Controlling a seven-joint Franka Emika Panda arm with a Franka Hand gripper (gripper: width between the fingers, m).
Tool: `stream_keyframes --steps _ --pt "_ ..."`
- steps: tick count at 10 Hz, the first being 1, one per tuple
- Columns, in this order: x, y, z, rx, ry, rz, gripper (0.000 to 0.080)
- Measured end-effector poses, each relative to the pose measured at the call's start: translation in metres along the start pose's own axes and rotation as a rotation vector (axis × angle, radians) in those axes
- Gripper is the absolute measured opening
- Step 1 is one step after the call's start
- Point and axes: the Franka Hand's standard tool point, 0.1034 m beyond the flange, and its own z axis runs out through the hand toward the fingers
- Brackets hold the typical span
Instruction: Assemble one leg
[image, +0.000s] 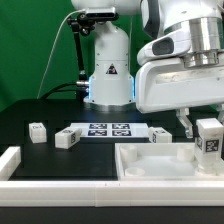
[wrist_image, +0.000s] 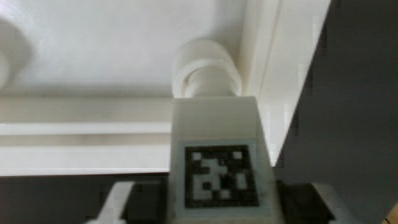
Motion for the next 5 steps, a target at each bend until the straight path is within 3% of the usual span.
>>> stream_keyframes --steps 5 --pt "-0.0051 0.0003 0.007 -0.006 0.06 -0.005 0.029"
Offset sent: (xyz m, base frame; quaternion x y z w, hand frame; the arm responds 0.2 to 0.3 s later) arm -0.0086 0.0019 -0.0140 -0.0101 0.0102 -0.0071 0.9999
